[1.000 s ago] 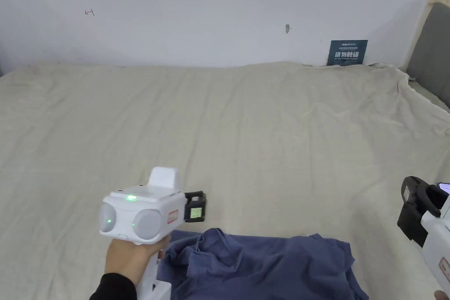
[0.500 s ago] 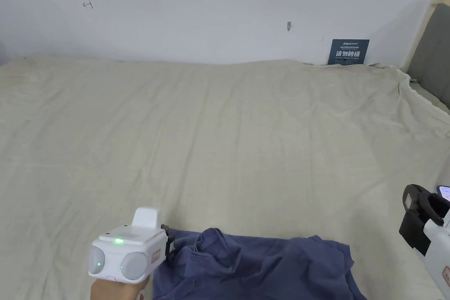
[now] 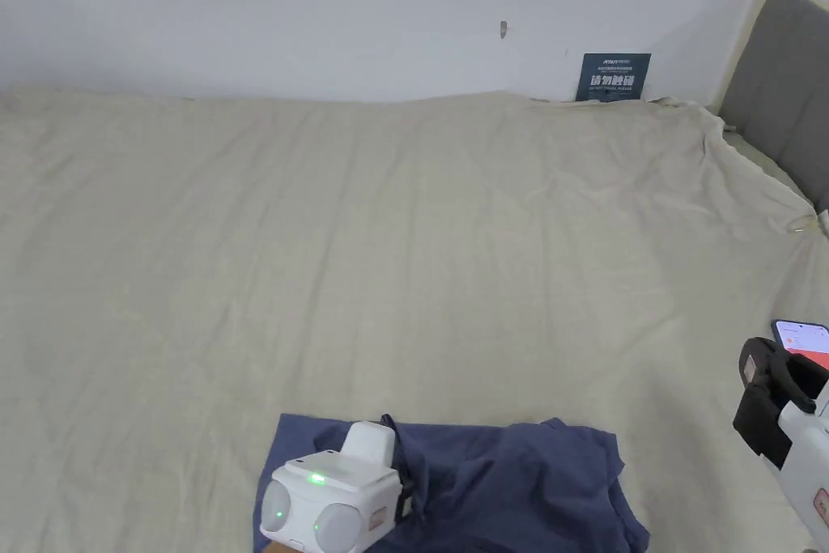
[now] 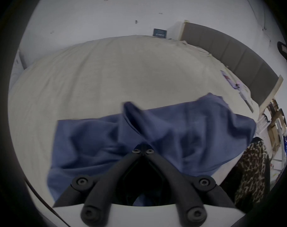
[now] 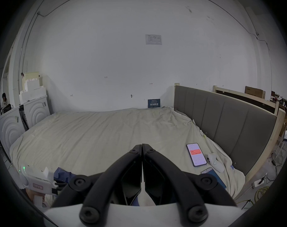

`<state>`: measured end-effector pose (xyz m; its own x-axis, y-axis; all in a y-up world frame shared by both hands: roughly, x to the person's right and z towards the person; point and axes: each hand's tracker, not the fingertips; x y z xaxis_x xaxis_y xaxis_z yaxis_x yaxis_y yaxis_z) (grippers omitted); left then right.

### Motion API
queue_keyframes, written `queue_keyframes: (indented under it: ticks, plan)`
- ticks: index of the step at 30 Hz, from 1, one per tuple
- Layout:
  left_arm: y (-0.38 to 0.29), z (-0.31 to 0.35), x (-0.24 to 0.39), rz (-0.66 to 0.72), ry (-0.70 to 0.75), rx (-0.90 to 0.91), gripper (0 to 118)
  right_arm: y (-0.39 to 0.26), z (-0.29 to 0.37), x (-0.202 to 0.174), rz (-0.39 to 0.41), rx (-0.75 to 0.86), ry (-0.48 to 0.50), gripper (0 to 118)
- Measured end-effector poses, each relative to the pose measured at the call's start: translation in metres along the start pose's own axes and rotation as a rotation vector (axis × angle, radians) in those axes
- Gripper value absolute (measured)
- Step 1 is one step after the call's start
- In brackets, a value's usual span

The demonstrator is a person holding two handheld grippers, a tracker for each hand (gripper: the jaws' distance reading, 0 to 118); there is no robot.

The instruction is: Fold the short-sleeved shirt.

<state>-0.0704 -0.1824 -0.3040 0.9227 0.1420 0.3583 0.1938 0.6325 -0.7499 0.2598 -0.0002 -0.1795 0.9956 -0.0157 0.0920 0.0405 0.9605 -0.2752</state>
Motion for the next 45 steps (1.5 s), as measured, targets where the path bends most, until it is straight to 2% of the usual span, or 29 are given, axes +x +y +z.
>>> queue_keyframes:
  ticks: [6, 16, 18, 26, 35, 39, 40, 42, 43, 45]
  plan:
    - [0.001, -0.018, 0.037, -0.029, -0.042, -0.029, 0, 0.005, 0.009, 0.006, -0.001, 0.005, -0.026, 0]
    - [-0.003, -0.020, 0.032, 0.001, -0.046, -0.037, 0, 0.004, 0.013, 0.014, -0.008, 0.006, -0.050, 0]
    - [0.006, -0.005, 0.027, 0.058, -0.094, 0.029, 0, 0.006, 0.013, 0.011, -0.006, 0.008, -0.045, 0]
    - [0.054, 0.082, -0.029, 0.135, -0.191, 0.174, 0, 0.016, 0.012, -0.005, 0.000, 0.030, -0.014, 0]
    - [0.064, 0.130, -0.126, 0.263, -0.180, 0.170, 1, 0.021, 0.006, -0.024, 0.010, 0.041, 0.025, 0]
    - [0.049, 0.126, -0.156, 0.391, -0.199, 0.092, 19, 0.021, 0.004, -0.031, 0.016, 0.037, 0.038, 0]
    - [0.044, 0.125, -0.164, 0.422, -0.210, 0.070, 31, 0.021, 0.004, -0.032, 0.017, 0.036, 0.040, 0]
    - [0.033, 0.111, -0.176, 0.480, -0.225, -0.005, 72, 0.020, 0.003, -0.034, 0.020, 0.032, 0.042, 0]
    - [0.028, 0.109, -0.176, 0.490, -0.231, -0.033, 87, 0.019, 0.003, -0.035, 0.022, 0.031, 0.043, 0]
    - [0.017, 0.099, -0.182, 0.502, -0.232, -0.057, 92, 0.018, 0.002, -0.036, 0.028, 0.024, 0.043, 0]
